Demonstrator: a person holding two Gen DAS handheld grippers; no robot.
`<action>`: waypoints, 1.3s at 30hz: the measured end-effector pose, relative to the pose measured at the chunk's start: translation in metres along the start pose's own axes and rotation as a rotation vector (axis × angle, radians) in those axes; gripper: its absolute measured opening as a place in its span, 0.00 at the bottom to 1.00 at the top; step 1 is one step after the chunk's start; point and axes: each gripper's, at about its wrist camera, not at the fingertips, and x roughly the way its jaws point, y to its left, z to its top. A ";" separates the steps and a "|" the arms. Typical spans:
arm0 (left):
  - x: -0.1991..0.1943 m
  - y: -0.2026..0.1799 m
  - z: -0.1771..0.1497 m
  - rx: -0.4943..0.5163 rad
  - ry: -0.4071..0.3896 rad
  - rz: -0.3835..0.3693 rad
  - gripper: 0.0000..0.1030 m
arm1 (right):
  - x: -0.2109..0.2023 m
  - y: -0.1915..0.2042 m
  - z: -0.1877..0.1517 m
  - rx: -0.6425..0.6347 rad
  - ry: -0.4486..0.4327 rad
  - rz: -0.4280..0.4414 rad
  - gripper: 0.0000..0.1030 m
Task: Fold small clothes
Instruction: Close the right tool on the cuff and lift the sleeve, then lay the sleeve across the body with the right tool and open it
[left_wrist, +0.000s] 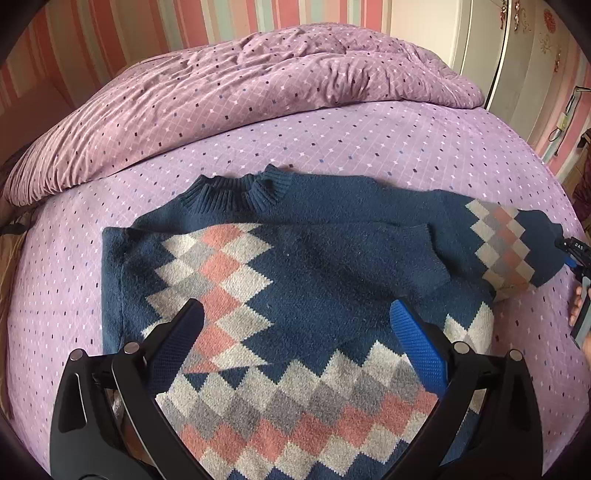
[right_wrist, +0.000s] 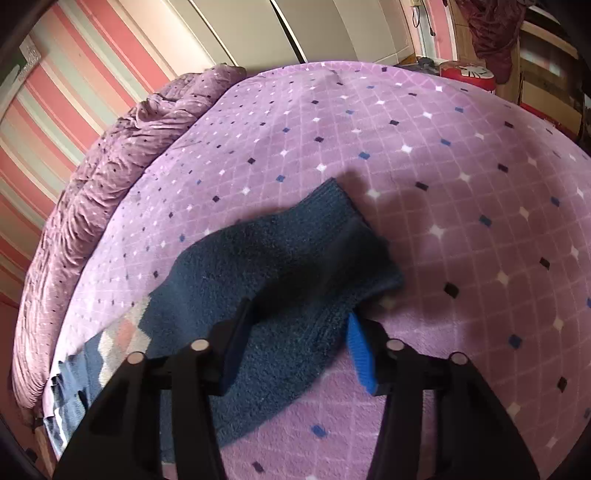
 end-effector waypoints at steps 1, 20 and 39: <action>0.000 0.000 -0.001 0.000 0.001 0.002 0.97 | 0.001 -0.001 0.000 0.005 -0.004 -0.010 0.33; -0.010 0.043 0.001 -0.012 -0.014 0.050 0.97 | -0.077 0.090 -0.017 -0.284 -0.175 -0.127 0.12; -0.048 0.168 -0.008 -0.082 -0.044 0.095 0.97 | -0.161 0.390 -0.184 -0.630 -0.045 0.176 0.12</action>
